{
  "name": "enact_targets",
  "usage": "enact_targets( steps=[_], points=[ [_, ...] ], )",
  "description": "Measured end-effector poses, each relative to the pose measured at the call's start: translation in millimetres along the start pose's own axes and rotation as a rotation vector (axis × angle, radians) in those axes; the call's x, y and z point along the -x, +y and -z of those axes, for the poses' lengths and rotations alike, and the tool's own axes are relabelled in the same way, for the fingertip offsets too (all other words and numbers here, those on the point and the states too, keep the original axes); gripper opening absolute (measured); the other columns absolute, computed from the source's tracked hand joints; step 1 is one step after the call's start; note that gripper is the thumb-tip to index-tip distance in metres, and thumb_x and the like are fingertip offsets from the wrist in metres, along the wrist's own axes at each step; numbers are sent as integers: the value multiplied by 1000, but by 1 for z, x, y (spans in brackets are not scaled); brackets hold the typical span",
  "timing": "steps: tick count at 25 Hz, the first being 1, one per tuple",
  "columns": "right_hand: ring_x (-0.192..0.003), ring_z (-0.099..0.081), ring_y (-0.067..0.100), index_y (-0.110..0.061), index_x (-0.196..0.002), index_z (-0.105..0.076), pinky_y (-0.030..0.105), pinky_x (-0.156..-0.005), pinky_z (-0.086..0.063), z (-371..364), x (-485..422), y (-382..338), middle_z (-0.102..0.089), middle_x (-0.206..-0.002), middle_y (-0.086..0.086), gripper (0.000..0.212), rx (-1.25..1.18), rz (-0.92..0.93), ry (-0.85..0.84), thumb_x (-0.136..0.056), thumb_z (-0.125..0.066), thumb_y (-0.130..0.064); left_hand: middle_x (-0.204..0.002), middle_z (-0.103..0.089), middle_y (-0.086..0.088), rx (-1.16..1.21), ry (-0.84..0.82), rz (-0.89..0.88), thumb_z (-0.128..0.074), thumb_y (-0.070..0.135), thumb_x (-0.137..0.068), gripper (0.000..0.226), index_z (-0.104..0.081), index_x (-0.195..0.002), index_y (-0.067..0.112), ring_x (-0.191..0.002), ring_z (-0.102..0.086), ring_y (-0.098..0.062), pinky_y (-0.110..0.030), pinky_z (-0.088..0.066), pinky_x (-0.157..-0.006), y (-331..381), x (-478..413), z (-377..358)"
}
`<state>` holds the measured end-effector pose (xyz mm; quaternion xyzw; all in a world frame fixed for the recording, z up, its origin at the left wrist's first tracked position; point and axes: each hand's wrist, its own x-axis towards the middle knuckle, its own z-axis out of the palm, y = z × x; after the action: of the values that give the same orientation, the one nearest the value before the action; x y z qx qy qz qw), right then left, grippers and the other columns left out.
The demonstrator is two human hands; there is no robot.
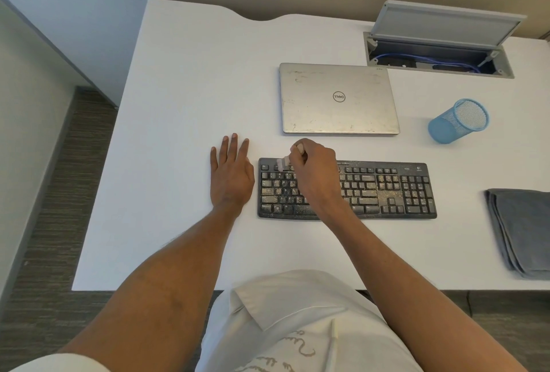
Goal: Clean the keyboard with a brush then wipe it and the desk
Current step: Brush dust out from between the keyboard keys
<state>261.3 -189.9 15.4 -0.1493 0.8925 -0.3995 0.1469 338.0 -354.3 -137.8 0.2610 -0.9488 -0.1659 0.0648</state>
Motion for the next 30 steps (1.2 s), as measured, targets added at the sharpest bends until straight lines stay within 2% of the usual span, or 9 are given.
enact_targets(
  steps=[3, 6, 8, 14, 17, 19, 23, 27, 30],
  points=[
    [-56, -33, 10, -1, -81, -58, 35, -53, -35, -6, 2, 2, -52, -64, 4, 26, 77, 30, -56, -101, -49, -15, -176, -23, -6, 5, 1, -1, -30, 24, -107, 57, -35, -164, 22, -165, -12, -23, -50, -4, -134, 0, 0, 0],
    [-55, -44, 9, -2, -82, -63, 38, -57, -45, -4, 0, -2, -63, -70, 13, 29, 232, 42, -127, -102, -49, -16, -176, -23, -6, 0, 1, -3, -30, 24, -108, 57, -35, -164, 21, -165, -11, -23, -49, -4, -134, -1, 0, 0],
    [-57, -48, 18, -1, -77, -60, 40, -59, -48, -3, -1, -3, -62, -69, 13, 28, 225, 53, -124, -101, -50, -14, -176, -22, -5, -2, 0, -1, -30, 24, -108, 57, -35, -164, 22, -165, -10, -23, -49, -4, -134, -1, 0, 0],
    [-55, -35, 13, 1, -81, -59, 25, -47, -35, -5, 5, -1, -54, -65, 10, 27, 102, 32, -85, -100, -49, -14, -176, -22, -5, 5, 1, -4, -33, 23, -109, 56, -35, -165, 21, -165, -11, -23, -50, -5, -134, -1, 0, 0],
    [-57, -40, 14, -2, -79, -62, 41, -56, -44, -5, 4, 1, -61, -66, 11, 28, 205, 55, -135, -101, -50, -14, -177, -21, -4, 4, -8, 2, -31, 24, -109, 56, -33, -165, 22, -165, -9, -22, -49, -4, -134, 0, 0, 0],
    [-56, -40, 15, -1, -76, -59, 43, -58, -45, -5, 5, 0, -58, -63, 10, 29, 209, 61, -140, -100, -51, -14, -177, -21, -4, 4, -7, 4, -31, 24, -108, 57, -33, -165, 22, -165, -9, -22, -49, -3, -134, 0, 0, 0],
    [-55, -39, 11, -2, -78, -59, 40, -55, -41, -6, 9, -7, -56, -62, 6, 29, 84, 74, -66, -101, -49, -16, -176, -22, -5, 9, 4, -4, -32, 23, -108, 57, -35, -165, 21, -165, -10, -23, -50, -4, -134, -1, 0, -1],
    [-54, -35, 9, -3, -76, -58, 38, -53, -39, -10, 11, -7, -54, -60, 4, 28, 96, 73, -113, -100, -48, -14, -176, -21, -5, 8, 6, -7, -32, 23, -108, 56, -34, -165, 21, -165, -10, -23, -50, -4, -134, 0, 1, -1],
    [-45, -40, 7, -4, -71, -55, 20, -44, -32, -10, 13, -8, -48, -50, -9, 28, 87, 38, -158, -98, -50, -9, -177, -21, -5, 1, -2, 4, -33, 23, -108, 57, -33, -165, 22, -165, -9, -23, -49, -3, -134, 0, 0, 0]
  ],
)
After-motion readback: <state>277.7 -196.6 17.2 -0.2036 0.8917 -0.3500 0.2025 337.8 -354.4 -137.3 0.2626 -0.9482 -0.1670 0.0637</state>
